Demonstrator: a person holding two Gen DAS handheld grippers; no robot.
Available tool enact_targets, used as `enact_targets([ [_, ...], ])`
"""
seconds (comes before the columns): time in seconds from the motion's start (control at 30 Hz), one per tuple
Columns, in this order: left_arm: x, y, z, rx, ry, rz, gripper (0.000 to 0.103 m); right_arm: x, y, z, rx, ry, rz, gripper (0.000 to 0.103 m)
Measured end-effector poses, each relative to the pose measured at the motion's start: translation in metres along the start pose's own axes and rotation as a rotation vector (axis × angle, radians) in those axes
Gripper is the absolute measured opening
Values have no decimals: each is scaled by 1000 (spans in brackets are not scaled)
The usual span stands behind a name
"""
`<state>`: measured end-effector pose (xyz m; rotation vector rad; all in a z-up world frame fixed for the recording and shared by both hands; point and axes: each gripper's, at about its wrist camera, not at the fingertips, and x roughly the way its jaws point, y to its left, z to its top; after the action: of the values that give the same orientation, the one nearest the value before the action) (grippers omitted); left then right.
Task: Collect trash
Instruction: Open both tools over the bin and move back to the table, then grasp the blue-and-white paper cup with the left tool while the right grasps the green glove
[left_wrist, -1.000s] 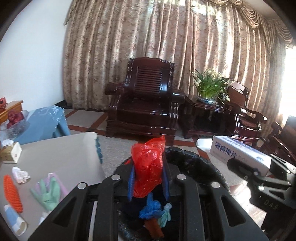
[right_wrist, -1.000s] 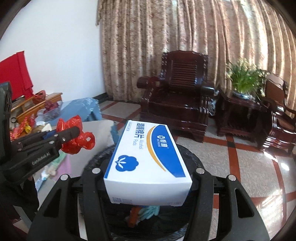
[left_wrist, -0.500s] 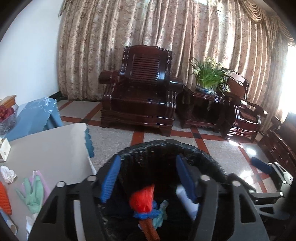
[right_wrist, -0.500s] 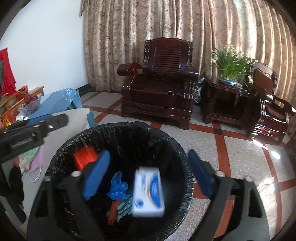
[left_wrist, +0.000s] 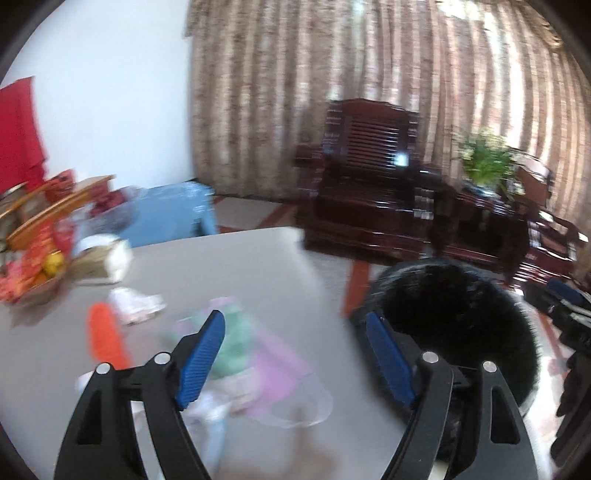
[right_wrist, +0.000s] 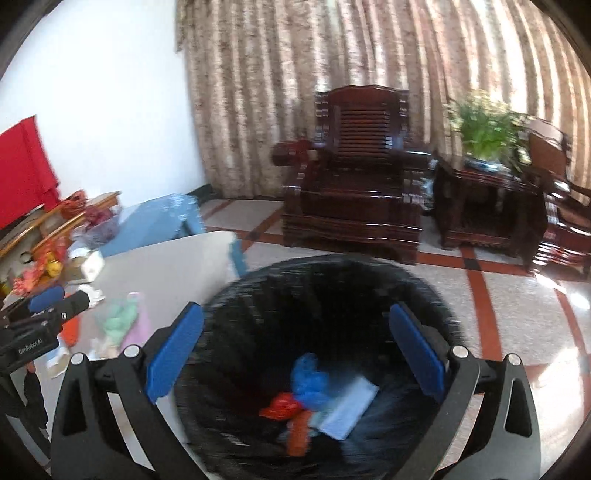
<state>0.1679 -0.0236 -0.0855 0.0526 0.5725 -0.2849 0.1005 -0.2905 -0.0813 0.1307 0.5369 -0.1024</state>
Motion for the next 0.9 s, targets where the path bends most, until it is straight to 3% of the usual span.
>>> enact_targets([
  [0.2, -25, 78, -25, -70, 4, 167, 78, 13, 74, -1, -97, 17, 112, 98],
  [0.53, -27, 157, -57, -188, 58, 309, 77, 32, 162, -13, -205, 45, 227, 98],
  [0.9, 2, 190, -88, -247, 164, 320, 73, 67, 205, -30, -247, 94, 257, 98],
])
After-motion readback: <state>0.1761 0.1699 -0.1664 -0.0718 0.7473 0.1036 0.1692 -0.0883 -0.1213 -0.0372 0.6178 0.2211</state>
